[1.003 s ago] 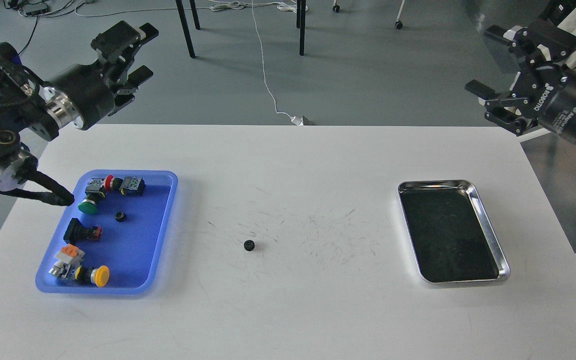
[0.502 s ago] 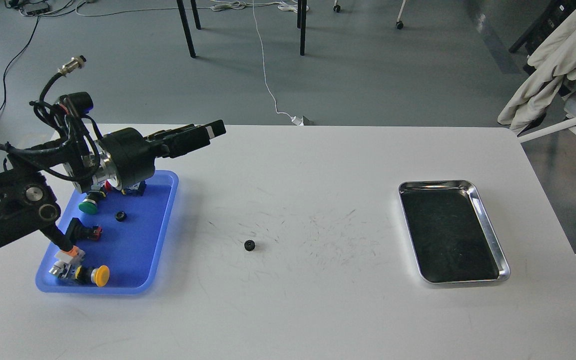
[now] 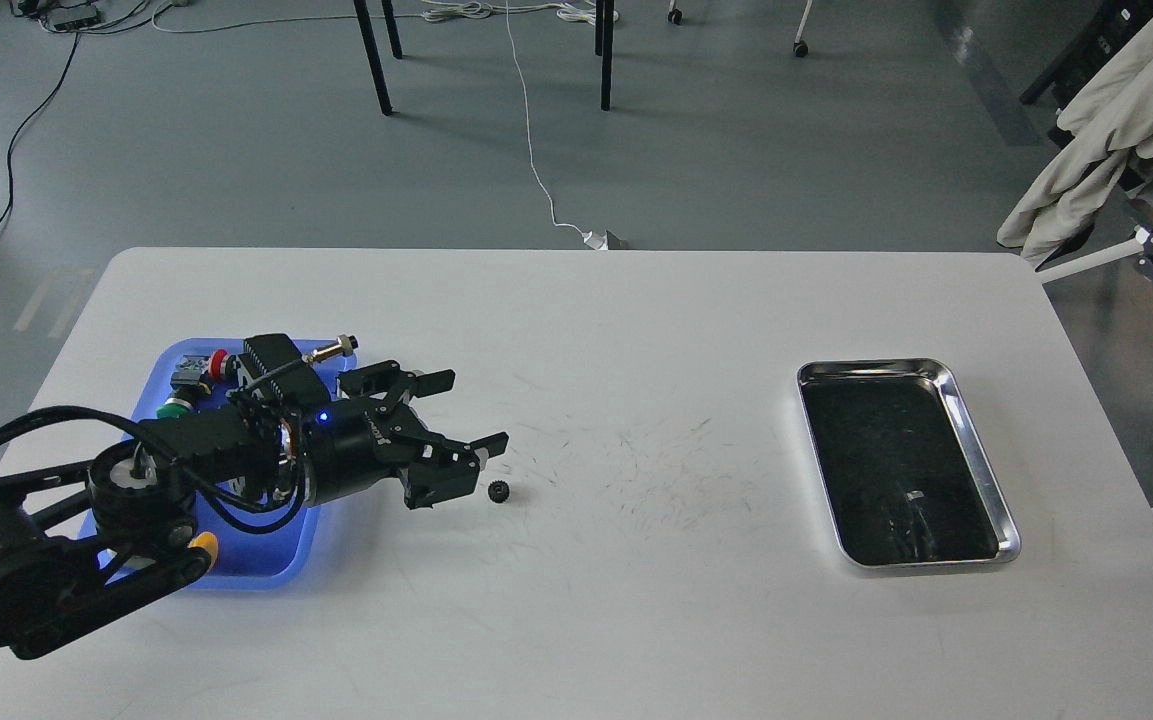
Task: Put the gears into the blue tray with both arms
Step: 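Reach the left gripper to the black part on the table and grasp it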
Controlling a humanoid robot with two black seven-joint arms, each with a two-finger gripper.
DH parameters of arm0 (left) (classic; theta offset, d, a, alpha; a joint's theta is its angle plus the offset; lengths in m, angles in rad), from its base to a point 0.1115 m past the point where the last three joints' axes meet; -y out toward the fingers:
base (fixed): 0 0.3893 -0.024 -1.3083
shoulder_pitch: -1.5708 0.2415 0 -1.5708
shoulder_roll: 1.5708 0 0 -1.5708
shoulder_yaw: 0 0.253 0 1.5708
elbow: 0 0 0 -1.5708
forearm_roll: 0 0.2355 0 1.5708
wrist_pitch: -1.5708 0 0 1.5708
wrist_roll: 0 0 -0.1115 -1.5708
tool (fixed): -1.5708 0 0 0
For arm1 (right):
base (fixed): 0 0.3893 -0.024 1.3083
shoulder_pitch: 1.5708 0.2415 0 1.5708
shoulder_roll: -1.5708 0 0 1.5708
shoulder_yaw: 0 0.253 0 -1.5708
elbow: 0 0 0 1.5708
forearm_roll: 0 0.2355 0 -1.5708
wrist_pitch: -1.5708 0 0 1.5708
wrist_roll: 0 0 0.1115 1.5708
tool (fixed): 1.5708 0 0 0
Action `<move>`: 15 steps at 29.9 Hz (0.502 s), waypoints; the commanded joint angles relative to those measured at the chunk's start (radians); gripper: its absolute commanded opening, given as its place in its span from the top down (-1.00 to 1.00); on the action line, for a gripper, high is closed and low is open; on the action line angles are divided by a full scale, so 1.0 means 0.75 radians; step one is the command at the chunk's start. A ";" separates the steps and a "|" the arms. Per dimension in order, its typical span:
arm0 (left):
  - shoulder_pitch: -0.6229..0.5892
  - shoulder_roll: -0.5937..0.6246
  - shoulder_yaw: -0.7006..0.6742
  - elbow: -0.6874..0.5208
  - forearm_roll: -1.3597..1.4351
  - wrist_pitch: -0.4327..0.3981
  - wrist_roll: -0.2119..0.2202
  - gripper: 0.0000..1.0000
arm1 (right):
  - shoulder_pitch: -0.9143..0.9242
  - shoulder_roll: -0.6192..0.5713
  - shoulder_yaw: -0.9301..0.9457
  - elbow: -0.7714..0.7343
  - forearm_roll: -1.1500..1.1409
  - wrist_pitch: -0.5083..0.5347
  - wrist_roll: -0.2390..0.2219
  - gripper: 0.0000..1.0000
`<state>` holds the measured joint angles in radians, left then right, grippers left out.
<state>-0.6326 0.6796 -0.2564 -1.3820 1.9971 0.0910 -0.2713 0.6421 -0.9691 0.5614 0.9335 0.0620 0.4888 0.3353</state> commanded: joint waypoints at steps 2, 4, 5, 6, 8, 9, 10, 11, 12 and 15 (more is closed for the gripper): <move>0.058 -0.045 -0.002 0.057 0.104 0.038 0.000 -0.94 | -0.003 0.042 0.016 -0.007 0.011 0.000 0.007 -0.90; 0.070 -0.078 -0.002 0.077 0.153 0.059 0.000 -0.94 | -0.009 0.057 0.014 -0.013 0.020 0.000 0.017 -0.90; 0.078 -0.094 -0.002 0.090 0.178 0.067 0.000 -0.94 | -0.024 0.063 0.012 -0.013 0.032 0.000 0.021 -0.90; 0.085 -0.108 -0.002 0.102 0.198 0.073 0.000 -0.94 | -0.042 0.071 0.012 -0.013 0.036 0.000 0.021 -0.91; 0.099 -0.139 -0.004 0.129 0.237 0.085 0.000 -0.94 | -0.071 0.112 0.016 -0.011 0.040 0.000 0.023 -0.91; 0.103 -0.151 -0.004 0.139 0.246 0.091 0.000 -0.94 | -0.077 0.118 0.016 -0.011 0.040 0.000 0.025 -0.91; 0.105 -0.166 -0.004 0.151 0.246 0.093 0.000 -0.94 | -0.089 0.128 0.018 -0.013 0.040 0.000 0.027 -0.91; 0.107 -0.178 -0.002 0.157 0.246 0.093 0.000 -0.94 | -0.101 0.130 0.018 -0.013 0.040 0.000 0.034 -0.92; 0.107 -0.190 -0.002 0.165 0.246 0.096 0.000 -0.94 | -0.109 0.134 0.018 -0.013 0.040 0.000 0.048 -0.92; 0.119 -0.215 -0.004 0.202 0.246 0.112 0.000 -0.93 | -0.120 0.151 0.016 -0.019 0.040 0.000 0.070 -0.92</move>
<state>-0.5516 0.5368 -0.2589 -1.2555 2.1812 0.1637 -0.2716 0.5620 -0.8688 0.5746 0.9236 0.0920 0.4887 0.3735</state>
